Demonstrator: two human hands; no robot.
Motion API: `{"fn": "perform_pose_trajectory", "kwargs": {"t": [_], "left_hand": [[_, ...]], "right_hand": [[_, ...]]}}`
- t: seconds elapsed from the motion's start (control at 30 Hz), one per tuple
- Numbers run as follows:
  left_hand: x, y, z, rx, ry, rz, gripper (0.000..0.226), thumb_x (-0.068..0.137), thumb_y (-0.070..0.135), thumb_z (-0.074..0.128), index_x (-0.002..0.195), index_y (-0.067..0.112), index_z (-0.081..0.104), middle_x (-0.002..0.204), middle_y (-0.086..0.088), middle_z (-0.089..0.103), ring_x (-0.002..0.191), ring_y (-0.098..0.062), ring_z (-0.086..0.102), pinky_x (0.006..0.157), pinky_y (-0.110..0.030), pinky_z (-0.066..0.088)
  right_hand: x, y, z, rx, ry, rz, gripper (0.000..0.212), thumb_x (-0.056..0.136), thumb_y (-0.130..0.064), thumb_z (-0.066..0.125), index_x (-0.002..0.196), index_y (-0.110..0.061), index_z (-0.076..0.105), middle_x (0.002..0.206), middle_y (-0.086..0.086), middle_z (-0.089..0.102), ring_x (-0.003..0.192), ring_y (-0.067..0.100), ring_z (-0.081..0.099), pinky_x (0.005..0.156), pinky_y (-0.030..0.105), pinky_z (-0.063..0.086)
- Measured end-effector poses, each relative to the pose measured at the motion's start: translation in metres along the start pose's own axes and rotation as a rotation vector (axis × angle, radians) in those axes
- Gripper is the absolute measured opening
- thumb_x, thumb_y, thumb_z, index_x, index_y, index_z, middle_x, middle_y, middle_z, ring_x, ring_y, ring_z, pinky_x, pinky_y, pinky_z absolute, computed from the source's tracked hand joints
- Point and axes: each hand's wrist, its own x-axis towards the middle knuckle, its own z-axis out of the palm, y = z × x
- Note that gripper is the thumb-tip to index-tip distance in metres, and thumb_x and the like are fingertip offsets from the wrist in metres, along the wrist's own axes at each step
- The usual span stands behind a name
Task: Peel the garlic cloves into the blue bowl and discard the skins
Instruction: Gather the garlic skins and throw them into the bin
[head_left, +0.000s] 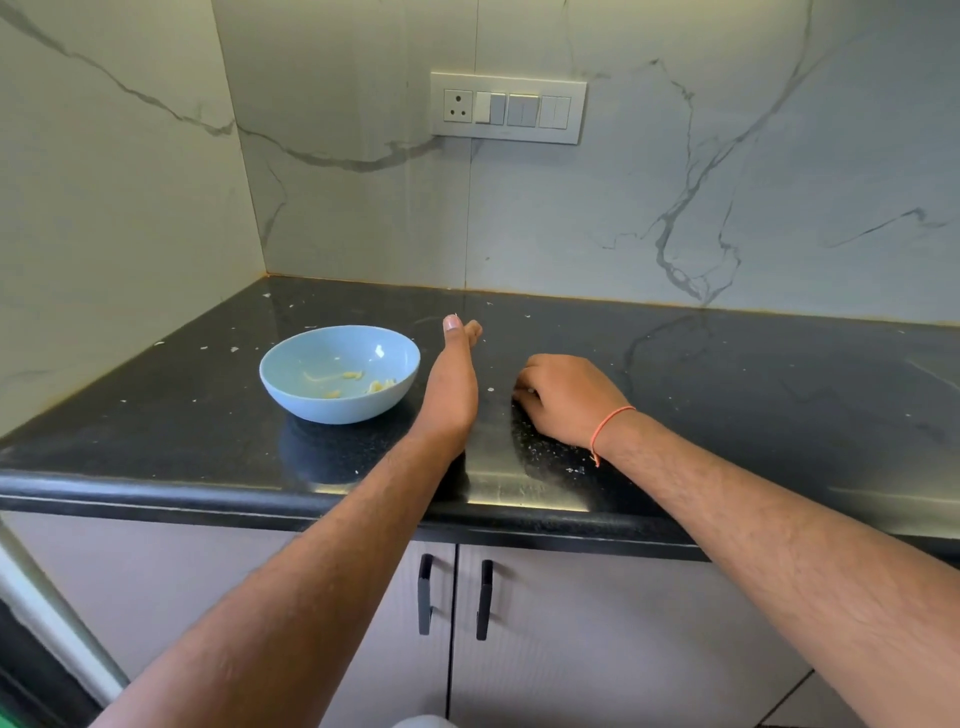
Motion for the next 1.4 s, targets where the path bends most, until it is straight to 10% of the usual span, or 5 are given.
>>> {"fn": "perform_pose_trajectory", "kwargs": {"t": [0.6,1.13,1.4], "left_hand": [[-0.002,0.000,0.001,0.034,0.004,-0.010,0.079,0.101,0.076,0.010,0.155,0.033,0.048,0.157,0.020,0.050,0.149,-0.003,0.032,0.124,-0.042,0.013],[-0.002,0.004,0.003,0.056,0.015,-0.037,0.066,0.110,0.059,0.017,0.154,0.024,0.050,0.151,0.013,0.057,0.138,-0.003,0.040,0.125,-0.041,0.017],[-0.046,0.017,0.003,-0.216,0.053,-0.143,0.057,0.115,0.046,0.025,0.154,0.013,0.049,0.153,0.000,0.058,0.149,-0.020,0.044,0.129,-0.044,0.026]], "right_hand": [[-0.044,0.026,-0.033,0.052,-0.216,-0.043,0.027,0.105,-0.029,0.058,0.126,-0.022,0.073,0.112,-0.006,0.062,0.103,0.017,0.060,0.090,0.033,0.047],[-0.046,0.003,-0.020,-0.003,-0.080,0.103,0.028,0.094,-0.001,0.065,0.105,-0.021,0.082,0.108,0.003,0.075,0.102,0.027,0.070,0.090,0.039,0.057],[-0.059,-0.043,-0.028,1.392,0.023,0.412,0.015,0.089,0.008,0.074,0.101,-0.001,0.078,0.090,0.008,0.079,0.082,0.015,0.076,0.077,0.022,0.062]]}}
